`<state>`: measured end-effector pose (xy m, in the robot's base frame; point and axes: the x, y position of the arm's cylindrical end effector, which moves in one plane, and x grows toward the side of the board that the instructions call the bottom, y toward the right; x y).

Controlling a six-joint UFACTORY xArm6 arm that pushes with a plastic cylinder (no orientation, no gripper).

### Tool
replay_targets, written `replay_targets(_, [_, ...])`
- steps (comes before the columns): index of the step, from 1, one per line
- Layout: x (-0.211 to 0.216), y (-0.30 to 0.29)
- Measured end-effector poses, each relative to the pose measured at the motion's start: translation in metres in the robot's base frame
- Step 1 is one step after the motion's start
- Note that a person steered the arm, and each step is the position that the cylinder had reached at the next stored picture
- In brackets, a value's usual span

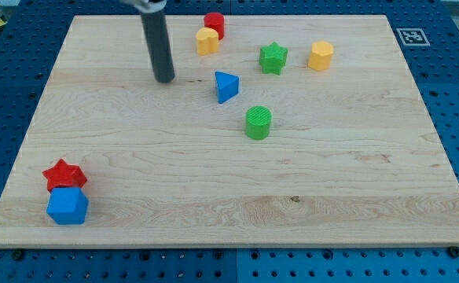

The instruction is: Push the blue triangle to the left of the green star

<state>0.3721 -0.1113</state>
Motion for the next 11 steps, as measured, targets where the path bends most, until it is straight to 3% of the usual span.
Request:
replay_targets(1, [0.027, 0.062])
replay_targets(2, [0.027, 0.094])
replay_targets(5, [0.027, 0.154])
replay_targets(10, [-0.015, 0.122])
replay_targets(11, [-0.040, 0.121])
